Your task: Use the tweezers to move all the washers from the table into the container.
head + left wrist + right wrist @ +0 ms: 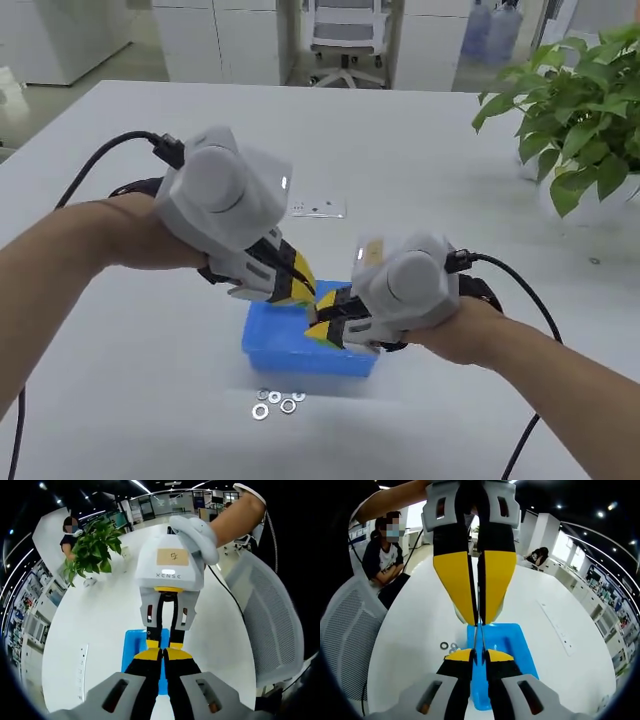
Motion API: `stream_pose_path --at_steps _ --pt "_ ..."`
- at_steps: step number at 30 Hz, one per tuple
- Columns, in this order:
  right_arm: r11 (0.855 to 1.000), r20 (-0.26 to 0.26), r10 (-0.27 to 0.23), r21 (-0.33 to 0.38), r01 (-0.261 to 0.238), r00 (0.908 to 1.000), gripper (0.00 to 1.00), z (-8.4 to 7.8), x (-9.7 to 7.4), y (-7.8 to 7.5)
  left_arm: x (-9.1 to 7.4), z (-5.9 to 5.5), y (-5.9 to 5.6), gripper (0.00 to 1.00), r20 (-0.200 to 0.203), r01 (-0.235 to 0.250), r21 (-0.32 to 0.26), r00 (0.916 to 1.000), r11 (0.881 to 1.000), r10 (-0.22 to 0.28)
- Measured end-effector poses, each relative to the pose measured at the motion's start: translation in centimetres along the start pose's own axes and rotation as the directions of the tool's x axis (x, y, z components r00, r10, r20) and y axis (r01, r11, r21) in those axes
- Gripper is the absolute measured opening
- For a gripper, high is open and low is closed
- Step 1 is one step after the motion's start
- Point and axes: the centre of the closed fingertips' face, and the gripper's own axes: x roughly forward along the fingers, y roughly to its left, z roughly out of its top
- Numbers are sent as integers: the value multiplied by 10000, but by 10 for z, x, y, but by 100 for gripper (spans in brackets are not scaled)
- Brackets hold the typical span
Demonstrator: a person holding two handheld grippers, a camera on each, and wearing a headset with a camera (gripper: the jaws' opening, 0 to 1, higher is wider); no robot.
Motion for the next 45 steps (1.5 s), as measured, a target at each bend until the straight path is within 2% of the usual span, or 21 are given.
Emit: stream_pose_path --at_steps 16,33,38,45 --pt "9995 60 318 -15 -318 9995 12 0 12 26 0 -14 -23 6 -222 112 -219 9997 9997 -116" --pt "9970 77 748 175 -749 9972 12 -8 28 49 7 -32 -40 6 -430 327 -492 9985 9983 -348" --pt "9953 229 891 366 -899 9958 12 -11 34 57 9 -38 -45 6 -468 431 -588 9978 9973 -459" --pt "9941 219 989 437 -997 9949 12 -15 42 62 14 -46 -50 6 -565 539 -726 9967 9959 -581"
